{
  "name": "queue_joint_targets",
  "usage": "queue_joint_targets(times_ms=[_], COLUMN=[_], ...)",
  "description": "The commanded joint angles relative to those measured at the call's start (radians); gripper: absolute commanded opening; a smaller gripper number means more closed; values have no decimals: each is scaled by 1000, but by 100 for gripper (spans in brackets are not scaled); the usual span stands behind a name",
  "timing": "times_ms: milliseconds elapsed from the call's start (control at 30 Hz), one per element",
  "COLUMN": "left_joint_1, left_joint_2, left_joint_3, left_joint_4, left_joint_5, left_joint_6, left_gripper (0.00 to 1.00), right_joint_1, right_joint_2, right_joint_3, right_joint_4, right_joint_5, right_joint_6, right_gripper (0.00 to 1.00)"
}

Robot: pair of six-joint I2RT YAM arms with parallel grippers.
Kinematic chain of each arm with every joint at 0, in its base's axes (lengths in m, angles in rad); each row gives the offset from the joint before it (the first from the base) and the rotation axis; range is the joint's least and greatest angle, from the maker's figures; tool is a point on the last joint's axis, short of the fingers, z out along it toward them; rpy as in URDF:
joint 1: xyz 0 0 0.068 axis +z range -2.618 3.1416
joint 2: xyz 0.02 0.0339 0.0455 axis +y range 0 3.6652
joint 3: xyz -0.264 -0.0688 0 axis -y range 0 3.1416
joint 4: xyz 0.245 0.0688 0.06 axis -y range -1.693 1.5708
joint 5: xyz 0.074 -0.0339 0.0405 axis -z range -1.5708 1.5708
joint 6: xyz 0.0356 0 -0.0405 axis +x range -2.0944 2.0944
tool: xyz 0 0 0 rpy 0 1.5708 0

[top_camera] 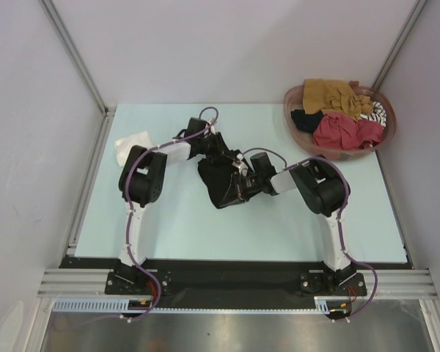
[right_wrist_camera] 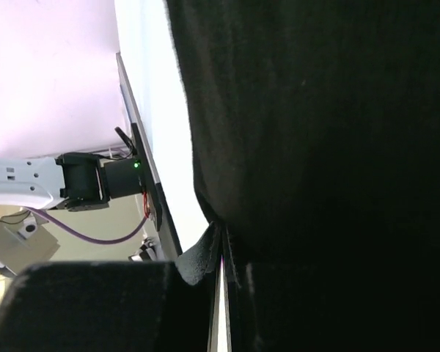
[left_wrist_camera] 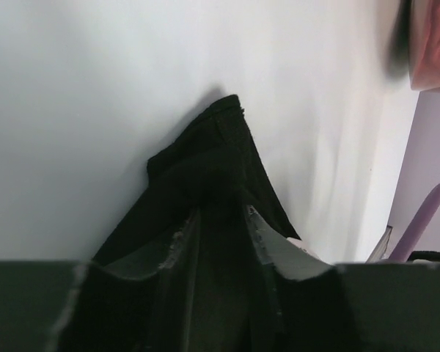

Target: Fold and stack the tank tops

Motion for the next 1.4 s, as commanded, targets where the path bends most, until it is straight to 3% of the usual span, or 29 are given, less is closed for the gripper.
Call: queue_joint_targets(times_ms=[0, 100, 167, 233, 367, 533, 900, 1100, 1267, 1367], left_joint_1=[23, 39, 43, 43, 48, 51, 29, -3, -3, 17], left_joint_2=[-53, -133, -178, -251, -353, -326, -164, -88, -57, -78], left_joint_3=[68, 54, 37, 7, -53, -26, 111, 174, 168, 128], left_joint_4=[-40, -83, -122, -169, -240, -336, -424, -458, -462, -430], left_joint_5=[-20, -50, -75, -127, -267, -362, -371, -370, -419, -434], left_joint_6=[53, 79, 111, 158, 251, 385, 528, 538, 504, 458], left_gripper=[37, 52, 60, 65, 76, 77, 74, 67, 33, 21], right_joint_1=[1, 15, 16, 16, 6, -5, -45, -66, -77, -85], right_joint_2=[-53, -157, -237, -285, -420, -518, -659, -704, -727, -727], right_joint_3=[-30, -68, -88, -121, -170, -239, -302, -315, -338, -346], right_joint_4=[-4, -55, -89, -124, -173, -189, -248, -281, -290, -285], right_joint_5=[24, 47, 59, 67, 104, 104, 99, 99, 101, 99], right_joint_6=[-39, -78, -107, -136, -168, -168, -190, -201, -204, -202], right_gripper=[8, 16, 27, 34, 36, 37, 37, 37, 37, 37])
